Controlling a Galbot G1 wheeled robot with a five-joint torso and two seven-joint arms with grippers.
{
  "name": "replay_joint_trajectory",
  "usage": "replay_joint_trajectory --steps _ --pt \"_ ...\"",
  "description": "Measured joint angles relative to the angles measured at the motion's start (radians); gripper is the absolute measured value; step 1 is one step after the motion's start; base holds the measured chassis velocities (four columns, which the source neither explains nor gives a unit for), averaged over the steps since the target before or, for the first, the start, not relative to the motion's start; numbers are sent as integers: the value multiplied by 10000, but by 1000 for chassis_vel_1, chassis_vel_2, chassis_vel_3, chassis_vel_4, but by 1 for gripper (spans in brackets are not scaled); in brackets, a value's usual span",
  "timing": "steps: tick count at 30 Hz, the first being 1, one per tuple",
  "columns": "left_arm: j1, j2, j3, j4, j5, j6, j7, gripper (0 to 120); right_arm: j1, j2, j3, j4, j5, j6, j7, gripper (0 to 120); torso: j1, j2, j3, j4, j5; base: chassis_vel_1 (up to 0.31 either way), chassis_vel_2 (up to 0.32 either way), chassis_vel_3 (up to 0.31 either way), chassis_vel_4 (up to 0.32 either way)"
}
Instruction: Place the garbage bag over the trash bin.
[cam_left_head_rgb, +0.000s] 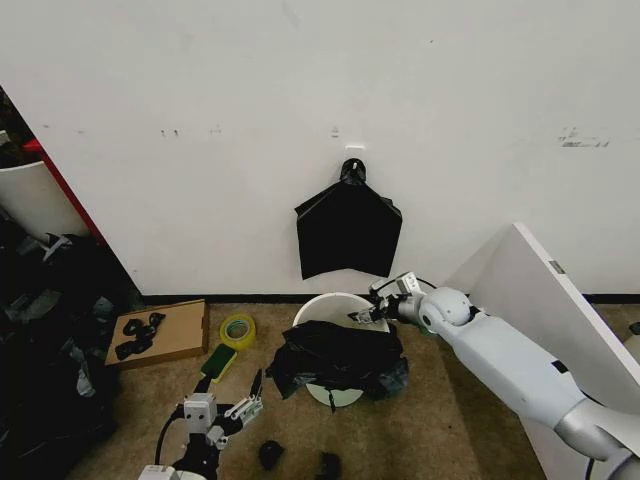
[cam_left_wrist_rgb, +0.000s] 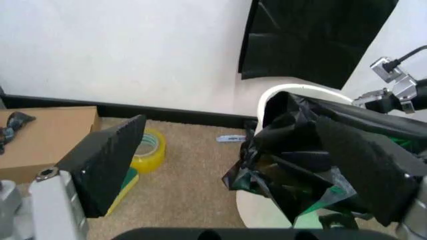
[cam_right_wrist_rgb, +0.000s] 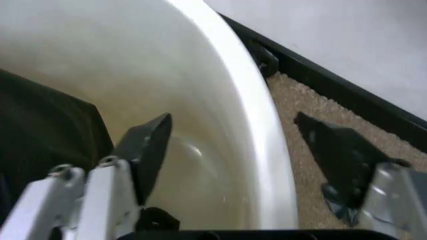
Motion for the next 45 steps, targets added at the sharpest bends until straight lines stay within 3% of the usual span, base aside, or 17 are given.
replay_joint_trajectory --steps 2,4,6,14,17,25,30,39,45 --pt "75 -39 2 -27 -13 -5 -14 100 22 14 0 -31 67 2 -83 57 0 0 0 1 1 0 0 0 0" --pt "88 -49 9 -35 -21 -5 -16 100 29 14 0 -39 90 2 -107 56 0 0 0 1 0 0 0 0 0" --pt "96 -142 120 -105 -73 43 -61 100 96 -15 3 -125 162 -3 -356 36 0 0 0 3 1 0 0 0 0" --pt "63 -186 210 -152 -88 128 -122 100 -29 -101 102 -51 185 -40 -431 6 0 0 0 1 1 0 0 0 0" --pt "64 -186 211 -182 -89 140 -132 100 -159 -84 245 10 225 -87 -401 0 0 0 0 1 1 0 0 0 0" --pt "4 -150 265 -231 -133 180 -169 100 -773 -189 962 601 687 -349 510 0 0 0 1 3 3 0 0 0 0" --pt "-260 -93 370 -219 -294 269 -199 100 -1486 -422 1803 1697 2580 -710 3054 0 0 0 1 1 1 0 0 0 0" --pt "-451 135 475 -300 -371 388 -251 100 -2800 -822 2693 3354 4527 -543 6414 0 -1 0 0 1 0 0 0 0 0" --pt "-816 277 641 -226 -519 542 -296 100 -4341 -139 3548 5147 5550 254 9855 0 -2 0 0 4 2 0 0 0 0"
